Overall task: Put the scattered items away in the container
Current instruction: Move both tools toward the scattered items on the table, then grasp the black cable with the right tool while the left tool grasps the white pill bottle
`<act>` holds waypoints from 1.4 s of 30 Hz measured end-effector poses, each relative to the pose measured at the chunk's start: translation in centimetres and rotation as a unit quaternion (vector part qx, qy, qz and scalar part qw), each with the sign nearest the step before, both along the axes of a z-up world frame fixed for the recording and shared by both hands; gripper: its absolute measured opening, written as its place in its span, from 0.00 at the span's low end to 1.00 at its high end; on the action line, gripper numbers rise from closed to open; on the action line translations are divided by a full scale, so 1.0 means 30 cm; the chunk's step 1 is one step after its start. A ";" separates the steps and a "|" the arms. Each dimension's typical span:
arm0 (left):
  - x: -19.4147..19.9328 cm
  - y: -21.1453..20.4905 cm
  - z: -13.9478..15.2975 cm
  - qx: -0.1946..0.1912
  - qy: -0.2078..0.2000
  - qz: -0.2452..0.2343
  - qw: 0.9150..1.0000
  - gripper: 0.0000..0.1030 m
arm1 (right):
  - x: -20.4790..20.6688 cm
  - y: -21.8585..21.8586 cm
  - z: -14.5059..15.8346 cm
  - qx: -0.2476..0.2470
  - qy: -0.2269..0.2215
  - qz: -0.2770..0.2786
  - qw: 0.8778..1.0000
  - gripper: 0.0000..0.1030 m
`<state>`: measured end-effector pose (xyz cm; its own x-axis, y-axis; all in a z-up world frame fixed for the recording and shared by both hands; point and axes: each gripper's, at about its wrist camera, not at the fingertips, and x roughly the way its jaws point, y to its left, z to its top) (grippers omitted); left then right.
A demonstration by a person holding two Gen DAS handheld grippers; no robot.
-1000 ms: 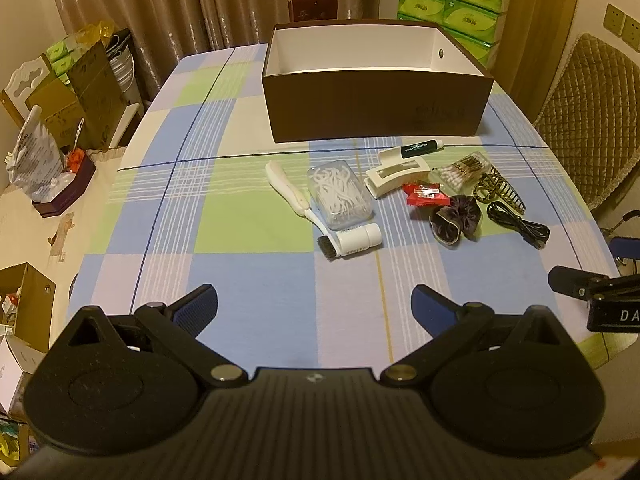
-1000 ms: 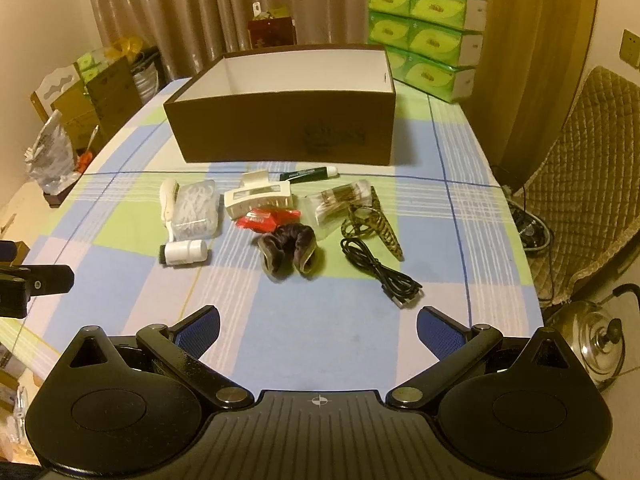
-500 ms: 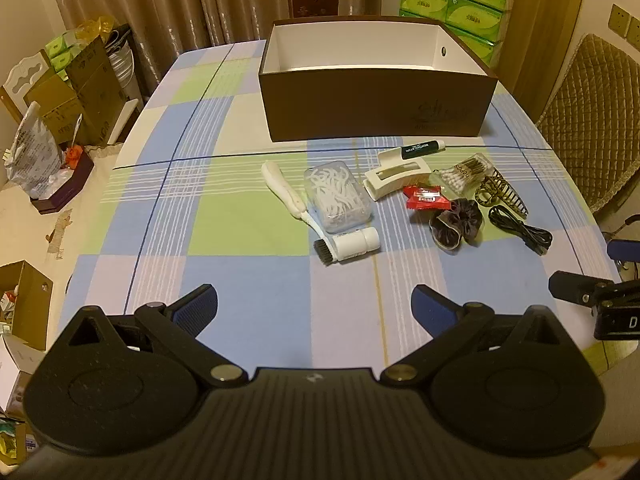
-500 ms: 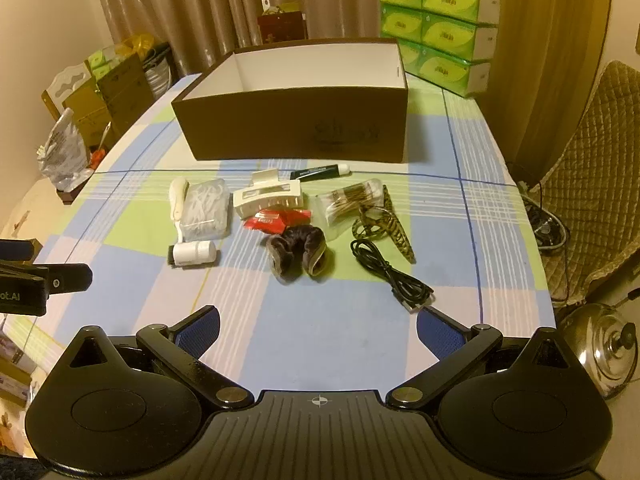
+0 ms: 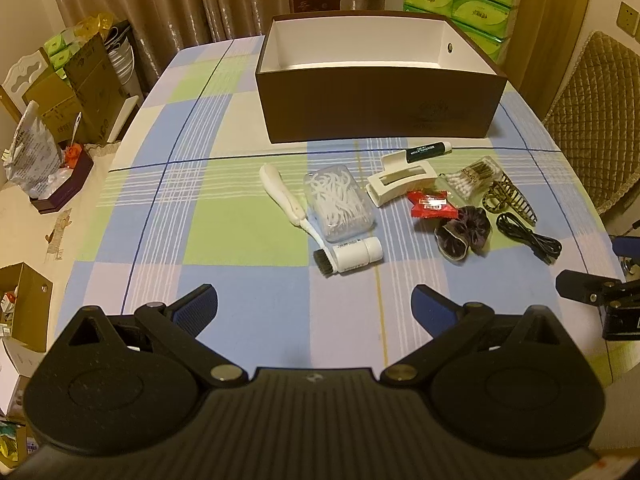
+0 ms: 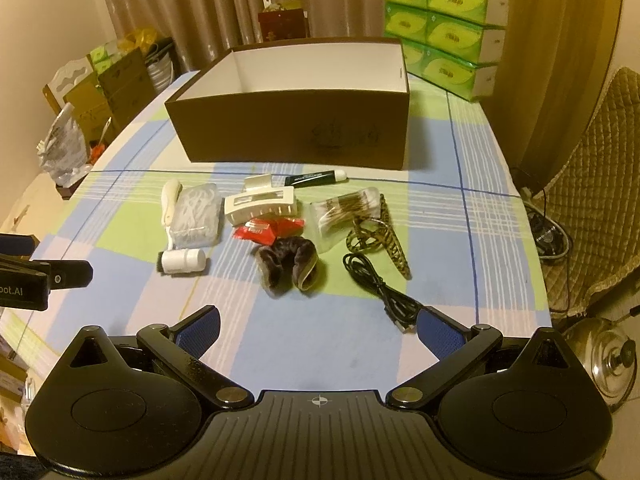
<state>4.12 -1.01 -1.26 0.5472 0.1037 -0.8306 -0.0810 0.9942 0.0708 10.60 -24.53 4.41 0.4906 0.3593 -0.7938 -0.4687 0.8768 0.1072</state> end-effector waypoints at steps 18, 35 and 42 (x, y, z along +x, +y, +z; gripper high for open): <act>0.079 0.012 -0.052 -0.013 0.022 0.018 1.000 0.99 | 0.103 -0.051 -0.073 -0.021 -0.021 0.054 0.998 0.92; 0.137 0.028 -0.150 -0.028 0.031 0.021 0.999 0.98 | 0.279 -0.085 -0.251 -0.045 -0.005 0.154 0.987 0.47; 0.146 0.010 -0.187 -0.044 0.030 0.026 0.998 0.97 | 0.322 -0.066 -0.297 -0.049 -0.002 0.180 0.982 0.36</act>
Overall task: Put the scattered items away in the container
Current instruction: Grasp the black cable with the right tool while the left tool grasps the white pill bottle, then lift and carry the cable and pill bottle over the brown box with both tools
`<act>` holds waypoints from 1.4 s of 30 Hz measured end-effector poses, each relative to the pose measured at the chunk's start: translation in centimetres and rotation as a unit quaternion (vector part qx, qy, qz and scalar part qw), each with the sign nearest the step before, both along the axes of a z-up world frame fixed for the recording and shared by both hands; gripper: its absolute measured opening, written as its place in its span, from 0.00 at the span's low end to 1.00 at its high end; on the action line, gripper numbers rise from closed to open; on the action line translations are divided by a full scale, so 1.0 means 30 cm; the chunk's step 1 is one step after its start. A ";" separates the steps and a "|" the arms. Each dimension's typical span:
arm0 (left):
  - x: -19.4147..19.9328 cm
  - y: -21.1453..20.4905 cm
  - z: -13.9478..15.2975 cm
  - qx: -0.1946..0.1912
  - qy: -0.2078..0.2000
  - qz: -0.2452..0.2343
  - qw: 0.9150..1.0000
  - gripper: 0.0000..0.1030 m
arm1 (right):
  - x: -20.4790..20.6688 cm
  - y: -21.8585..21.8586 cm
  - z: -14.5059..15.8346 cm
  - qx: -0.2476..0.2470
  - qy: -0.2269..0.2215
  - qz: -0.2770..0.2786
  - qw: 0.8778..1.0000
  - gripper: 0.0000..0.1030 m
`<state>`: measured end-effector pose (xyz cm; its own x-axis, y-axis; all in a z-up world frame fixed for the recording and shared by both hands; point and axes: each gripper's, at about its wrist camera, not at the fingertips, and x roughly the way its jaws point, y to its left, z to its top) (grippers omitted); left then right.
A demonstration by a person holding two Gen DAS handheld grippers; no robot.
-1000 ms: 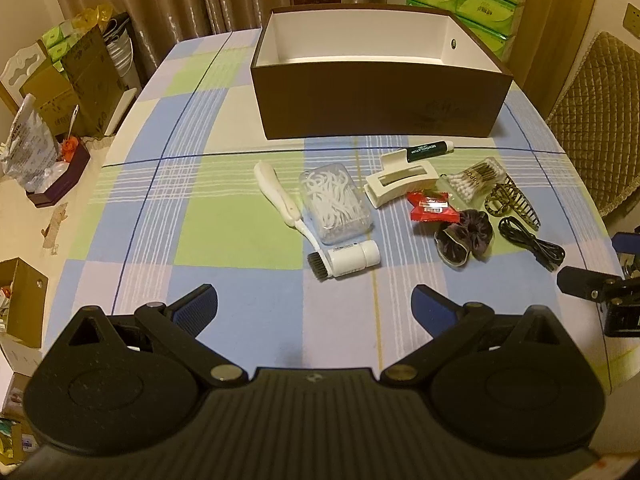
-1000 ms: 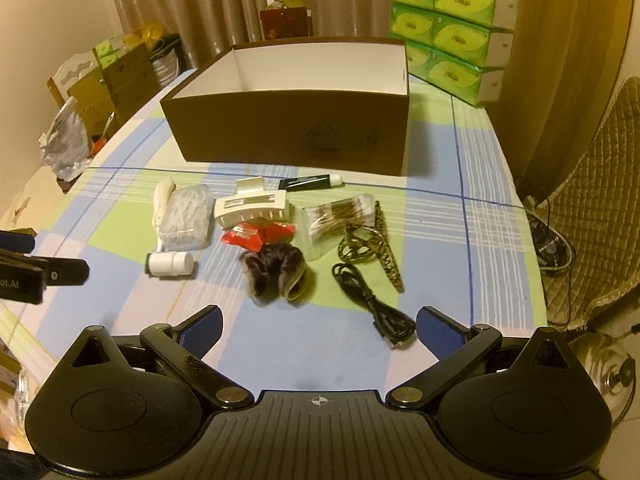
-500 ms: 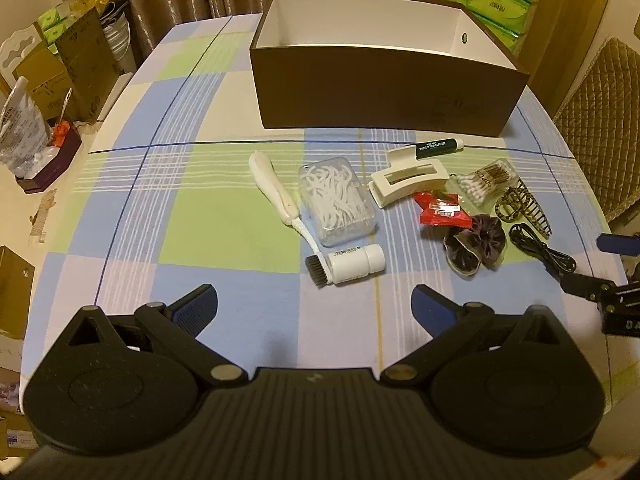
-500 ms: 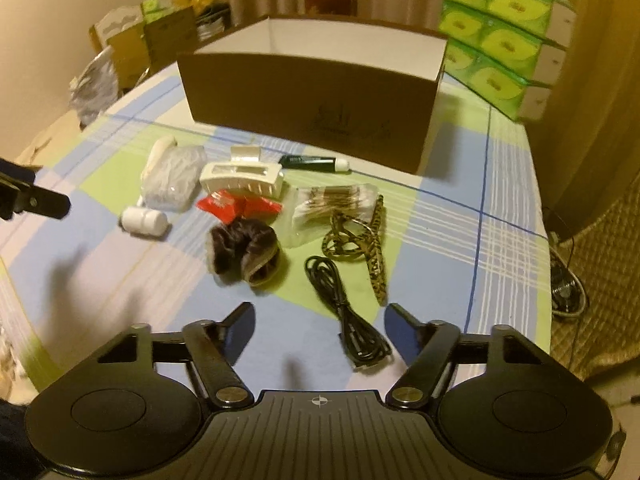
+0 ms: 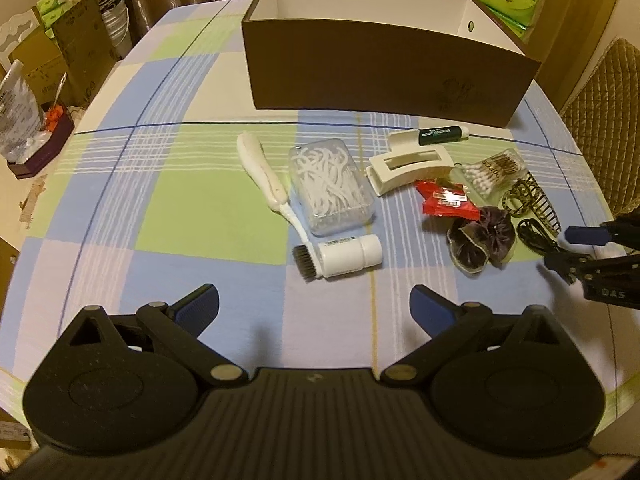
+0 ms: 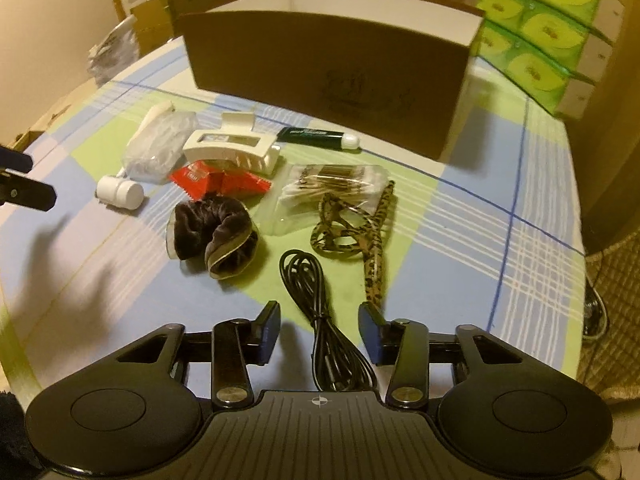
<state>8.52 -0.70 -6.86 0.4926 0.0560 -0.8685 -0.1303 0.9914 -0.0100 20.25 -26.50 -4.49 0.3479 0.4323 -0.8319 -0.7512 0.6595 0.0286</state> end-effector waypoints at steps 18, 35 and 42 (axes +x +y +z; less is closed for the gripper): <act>0.063 -0.052 -0.089 -0.010 -0.016 -0.012 1.000 0.73 | -0.047 -0.082 -0.014 -0.003 0.031 -0.015 0.999 0.15; 0.143 -0.083 -0.170 0.015 -0.027 -0.010 0.999 0.42 | -0.047 -0.117 -0.013 0.000 0.032 -0.026 0.999 0.15; 0.143 -0.116 -0.197 0.035 -0.017 -0.028 0.999 0.40 | -0.048 -0.111 -0.014 -0.003 0.027 -0.020 0.999 0.15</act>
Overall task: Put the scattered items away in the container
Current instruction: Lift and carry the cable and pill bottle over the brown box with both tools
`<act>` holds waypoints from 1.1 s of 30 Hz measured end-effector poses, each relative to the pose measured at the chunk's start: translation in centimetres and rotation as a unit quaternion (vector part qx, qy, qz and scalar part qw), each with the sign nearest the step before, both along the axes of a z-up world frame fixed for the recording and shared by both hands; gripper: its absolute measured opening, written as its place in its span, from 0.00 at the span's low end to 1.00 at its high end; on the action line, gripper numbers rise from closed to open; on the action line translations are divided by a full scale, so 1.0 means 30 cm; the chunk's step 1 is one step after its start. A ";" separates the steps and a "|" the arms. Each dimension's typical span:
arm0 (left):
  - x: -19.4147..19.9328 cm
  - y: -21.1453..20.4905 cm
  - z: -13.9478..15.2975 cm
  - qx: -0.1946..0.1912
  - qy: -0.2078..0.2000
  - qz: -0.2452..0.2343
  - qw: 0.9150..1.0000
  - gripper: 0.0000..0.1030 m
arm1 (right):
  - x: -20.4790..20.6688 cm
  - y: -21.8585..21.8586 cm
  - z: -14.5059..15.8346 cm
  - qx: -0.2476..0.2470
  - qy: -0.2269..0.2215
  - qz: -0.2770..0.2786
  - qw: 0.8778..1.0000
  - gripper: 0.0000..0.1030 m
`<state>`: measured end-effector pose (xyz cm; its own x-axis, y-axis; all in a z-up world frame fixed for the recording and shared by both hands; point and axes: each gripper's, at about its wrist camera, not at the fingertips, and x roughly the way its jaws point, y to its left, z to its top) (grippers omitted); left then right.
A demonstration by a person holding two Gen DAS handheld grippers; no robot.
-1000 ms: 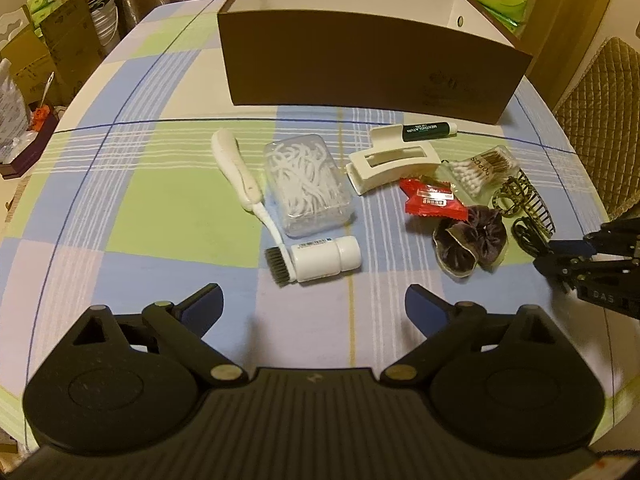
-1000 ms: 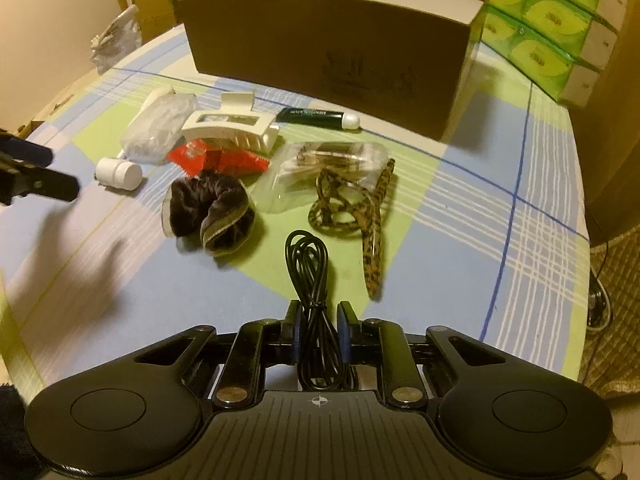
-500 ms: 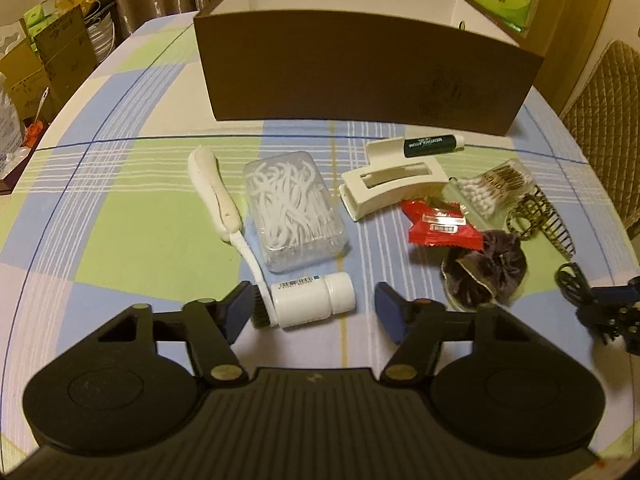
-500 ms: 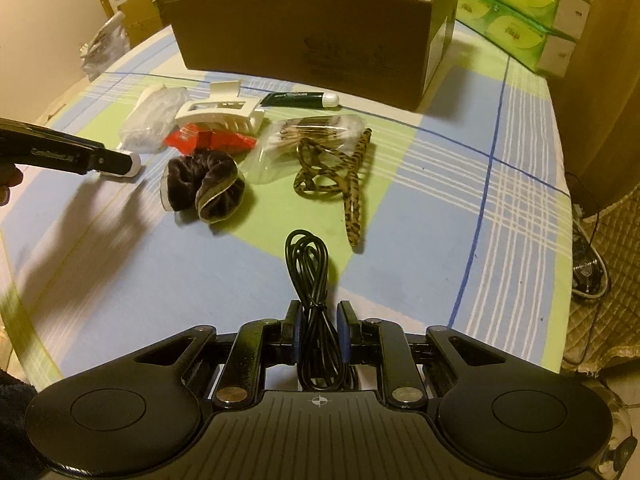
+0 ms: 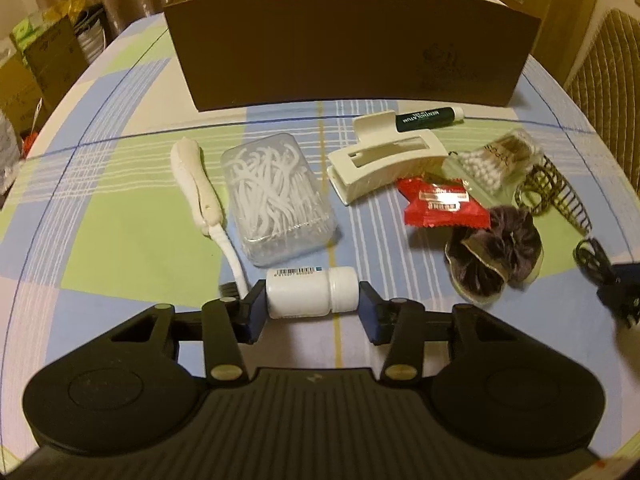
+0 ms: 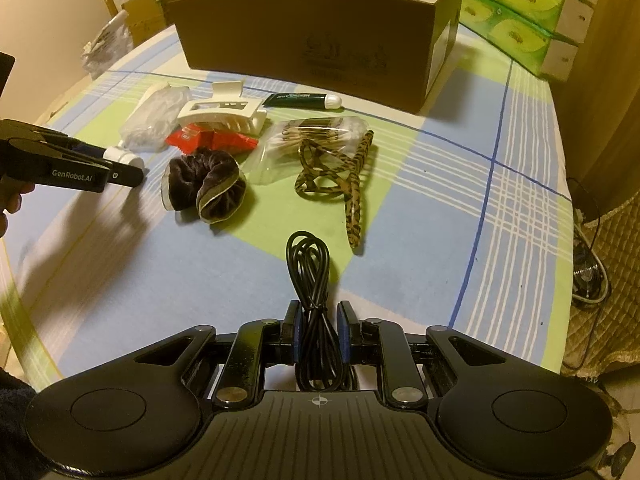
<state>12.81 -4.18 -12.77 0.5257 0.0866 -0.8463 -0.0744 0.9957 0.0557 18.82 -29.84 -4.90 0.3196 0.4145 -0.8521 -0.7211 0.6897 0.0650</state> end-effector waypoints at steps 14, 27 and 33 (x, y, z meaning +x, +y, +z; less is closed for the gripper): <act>-0.049 -0.043 0.022 0.011 0.003 -0.024 1.000 0.40 | -0.007 0.016 0.005 -0.013 -0.015 0.015 1.000 0.10; -0.095 -0.057 0.167 0.003 -0.033 -0.045 0.998 0.40 | 0.039 0.011 0.130 0.079 0.031 -0.017 0.996 0.10; -0.061 -0.036 0.256 -0.015 -0.060 -0.077 0.995 0.40 | 0.068 0.063 0.223 0.128 0.041 -0.044 0.990 0.09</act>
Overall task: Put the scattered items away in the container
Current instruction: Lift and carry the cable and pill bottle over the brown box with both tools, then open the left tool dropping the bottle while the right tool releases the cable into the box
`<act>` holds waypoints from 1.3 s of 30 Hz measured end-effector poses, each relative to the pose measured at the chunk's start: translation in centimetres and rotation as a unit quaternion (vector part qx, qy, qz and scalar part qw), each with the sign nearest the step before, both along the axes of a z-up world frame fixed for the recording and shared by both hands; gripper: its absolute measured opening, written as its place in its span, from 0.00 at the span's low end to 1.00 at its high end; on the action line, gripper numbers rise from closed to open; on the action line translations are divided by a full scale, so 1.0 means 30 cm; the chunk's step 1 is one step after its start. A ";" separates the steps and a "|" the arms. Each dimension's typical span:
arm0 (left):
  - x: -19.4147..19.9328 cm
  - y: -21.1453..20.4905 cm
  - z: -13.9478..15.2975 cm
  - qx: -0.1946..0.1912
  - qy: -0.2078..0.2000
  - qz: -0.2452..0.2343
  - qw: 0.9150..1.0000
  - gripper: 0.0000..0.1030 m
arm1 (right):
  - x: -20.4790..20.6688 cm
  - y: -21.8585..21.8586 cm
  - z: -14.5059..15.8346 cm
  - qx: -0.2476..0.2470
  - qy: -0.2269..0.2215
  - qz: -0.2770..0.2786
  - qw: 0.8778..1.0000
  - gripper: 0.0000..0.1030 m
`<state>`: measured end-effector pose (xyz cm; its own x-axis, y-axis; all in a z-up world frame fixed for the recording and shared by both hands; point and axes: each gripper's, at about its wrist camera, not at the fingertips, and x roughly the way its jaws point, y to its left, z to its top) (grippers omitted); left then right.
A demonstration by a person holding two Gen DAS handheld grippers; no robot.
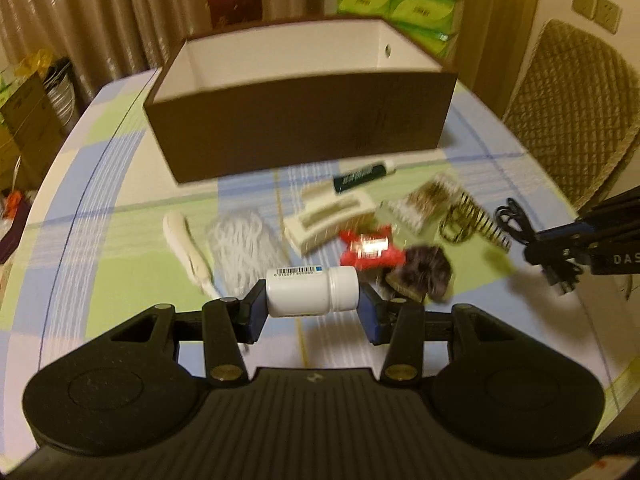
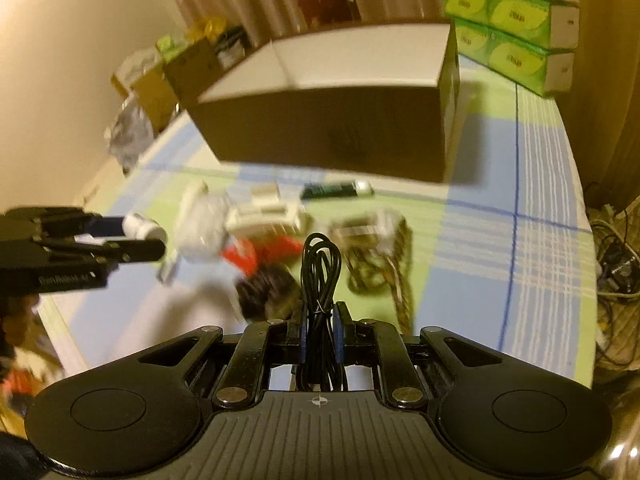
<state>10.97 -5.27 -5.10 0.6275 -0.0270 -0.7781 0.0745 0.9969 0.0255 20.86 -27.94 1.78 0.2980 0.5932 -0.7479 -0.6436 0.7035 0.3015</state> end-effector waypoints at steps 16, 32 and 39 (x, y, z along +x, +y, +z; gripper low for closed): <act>0.369 0.151 0.249 -0.017 -0.051 -0.114 0.992 0.40 | 0.346 0.292 0.309 0.073 -0.054 -0.038 0.995 0.10; 0.896 0.241 0.100 -0.026 0.016 -0.152 0.988 0.40 | 0.793 0.543 0.029 -0.039 0.042 -0.067 0.996 0.10; 1.026 0.249 -0.069 -0.027 0.116 -0.145 0.982 0.40 | 0.875 0.567 -0.115 -0.112 0.112 -0.053 0.986 0.10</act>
<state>41.75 2.21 -7.16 0.3936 -0.2233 -0.8918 0.3535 0.9322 -0.0774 47.11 -10.92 -1.67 0.1622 0.3806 -0.9104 -0.4974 0.8284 0.2577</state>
